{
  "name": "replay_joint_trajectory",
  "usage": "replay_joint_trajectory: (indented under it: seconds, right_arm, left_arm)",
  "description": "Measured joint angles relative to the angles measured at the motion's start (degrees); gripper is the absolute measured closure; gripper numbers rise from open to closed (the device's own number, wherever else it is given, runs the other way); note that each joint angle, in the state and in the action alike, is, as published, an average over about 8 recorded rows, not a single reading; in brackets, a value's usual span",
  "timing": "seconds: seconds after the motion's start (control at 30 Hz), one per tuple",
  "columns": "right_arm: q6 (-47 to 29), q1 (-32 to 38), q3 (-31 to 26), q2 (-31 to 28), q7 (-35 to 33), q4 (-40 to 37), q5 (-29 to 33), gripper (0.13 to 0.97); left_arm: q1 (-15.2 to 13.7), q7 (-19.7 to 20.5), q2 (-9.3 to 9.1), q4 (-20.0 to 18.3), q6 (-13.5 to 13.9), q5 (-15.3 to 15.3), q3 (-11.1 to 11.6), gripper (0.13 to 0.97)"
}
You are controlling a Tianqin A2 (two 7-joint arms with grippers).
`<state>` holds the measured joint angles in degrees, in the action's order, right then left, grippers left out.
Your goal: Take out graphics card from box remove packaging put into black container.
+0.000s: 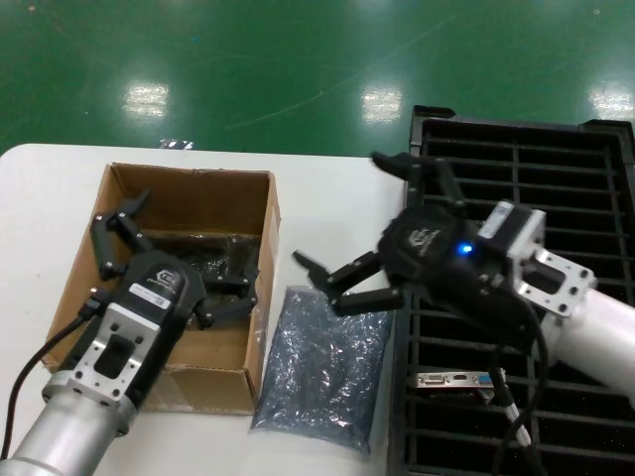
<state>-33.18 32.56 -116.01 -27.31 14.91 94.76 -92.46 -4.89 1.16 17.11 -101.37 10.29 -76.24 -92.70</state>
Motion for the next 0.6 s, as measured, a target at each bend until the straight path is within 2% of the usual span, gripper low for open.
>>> replay_joint_trajectory:
  seconds: [0.6]
  right_arm:
    - [21.5, -21.2, 15.8, 6.6, -9.7, -2.0, -6.9, 0.129]
  left_arm:
    - [3.2, -0.8, 0.05, 6.3, -6.7, -17.5, 0.7, 0.132]
